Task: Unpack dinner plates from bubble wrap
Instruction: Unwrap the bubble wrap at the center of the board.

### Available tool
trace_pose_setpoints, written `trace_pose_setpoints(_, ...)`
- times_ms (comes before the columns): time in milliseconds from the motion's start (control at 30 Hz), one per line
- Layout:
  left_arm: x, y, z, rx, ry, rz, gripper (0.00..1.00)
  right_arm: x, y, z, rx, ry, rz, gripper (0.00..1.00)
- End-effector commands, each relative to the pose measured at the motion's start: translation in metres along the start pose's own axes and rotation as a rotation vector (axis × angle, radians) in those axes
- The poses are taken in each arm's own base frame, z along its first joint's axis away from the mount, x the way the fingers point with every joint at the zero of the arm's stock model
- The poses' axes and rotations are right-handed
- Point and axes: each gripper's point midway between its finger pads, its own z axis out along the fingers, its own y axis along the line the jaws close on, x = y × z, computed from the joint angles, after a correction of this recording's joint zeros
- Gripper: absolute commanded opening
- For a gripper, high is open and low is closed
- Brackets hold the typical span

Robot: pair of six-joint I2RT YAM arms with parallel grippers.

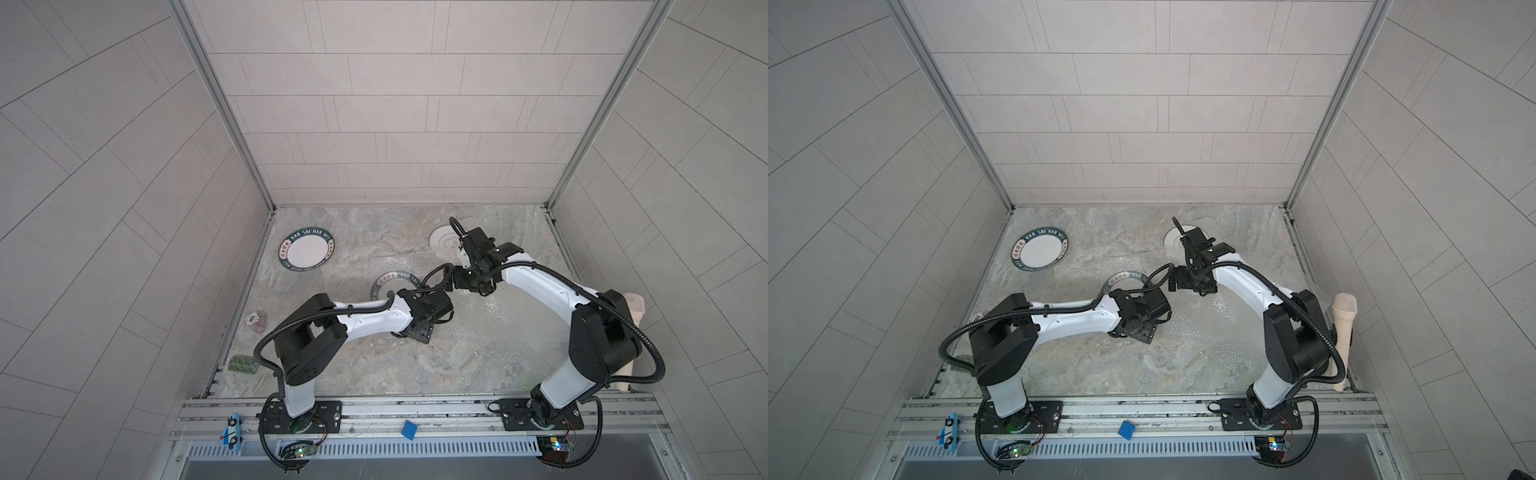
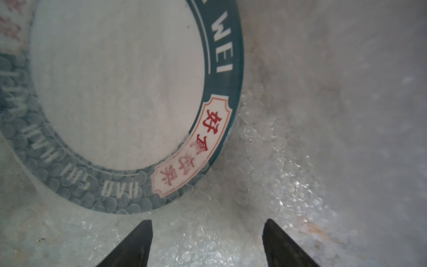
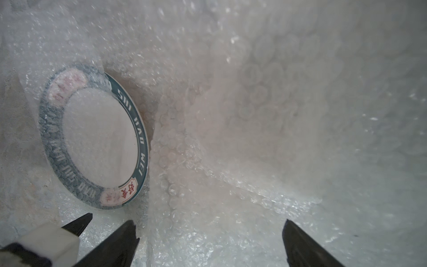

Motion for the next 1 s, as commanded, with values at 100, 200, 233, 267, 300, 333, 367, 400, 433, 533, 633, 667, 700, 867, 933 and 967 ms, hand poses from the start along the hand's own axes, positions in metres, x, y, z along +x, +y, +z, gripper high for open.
trace_pose_setpoints(100,0.001,0.015,0.006,-0.119,-0.001,-0.028,0.67,0.008,-0.009,-0.011,-0.022,0.001,0.016,1.0)
trace_pose_setpoints(200,0.003,0.015,0.009,-0.135,0.006,-0.041,0.6,0.008,-0.008,-0.011,-0.027,0.002,0.013,1.0)
trace_pose_setpoints(233,0.002,0.016,0.008,-0.14,0.002,-0.045,0.59,0.008,-0.008,-0.011,-0.027,0.004,0.012,1.0)
trace_pose_setpoints(267,0.002,0.016,0.008,-0.143,0.001,-0.046,0.57,0.008,-0.008,-0.011,-0.031,0.005,0.013,1.0)
trace_pose_setpoints(300,0.002,0.018,0.007,-0.149,0.0,-0.046,0.53,0.008,-0.007,-0.011,-0.035,0.008,0.014,1.0)
trace_pose_setpoints(333,0.002,0.018,0.006,-0.153,-0.004,-0.046,0.5,0.008,-0.008,-0.01,-0.036,0.01,0.015,1.0)
trace_pose_setpoints(367,0.002,0.019,0.005,-0.154,-0.007,-0.048,0.45,0.009,-0.008,-0.009,-0.035,0.013,0.016,1.0)
trace_pose_setpoints(400,0.001,0.021,0.003,-0.16,-0.011,-0.051,0.39,0.008,-0.007,-0.008,-0.039,0.011,0.016,1.0)
trace_pose_setpoints(433,0.002,0.023,0.002,-0.17,-0.015,-0.05,0.34,0.009,-0.007,-0.006,-0.044,0.013,0.019,1.0)
trace_pose_setpoints(533,0.001,0.035,0.001,-0.231,-0.024,-0.062,0.23,0.007,-0.003,-0.004,-0.058,0.023,0.027,1.0)
trace_pose_setpoints(633,-0.001,0.039,0.0,-0.262,-0.031,-0.055,0.17,0.006,-0.002,-0.011,-0.059,0.014,0.024,1.0)
trace_pose_setpoints(667,-0.002,0.039,-0.001,-0.257,-0.039,-0.06,0.15,0.007,-0.003,-0.014,-0.058,0.01,0.02,1.0)
trace_pose_setpoints(700,-0.003,0.039,-0.002,-0.25,-0.043,-0.063,0.1,0.007,-0.003,-0.016,-0.056,0.003,0.017,1.0)
trace_pose_setpoints(867,-0.009,0.048,-0.015,-0.262,-0.076,-0.087,0.0,0.009,-0.005,-0.021,-0.052,-0.003,0.02,1.0)
trace_pose_setpoints(933,-0.011,0.056,-0.022,-0.259,-0.092,-0.116,0.0,0.009,-0.005,-0.022,-0.055,-0.01,0.021,1.0)
trace_pose_setpoints(967,-0.012,0.06,-0.024,-0.254,-0.096,-0.131,0.0,0.009,-0.005,-0.022,-0.057,-0.011,0.021,1.0)
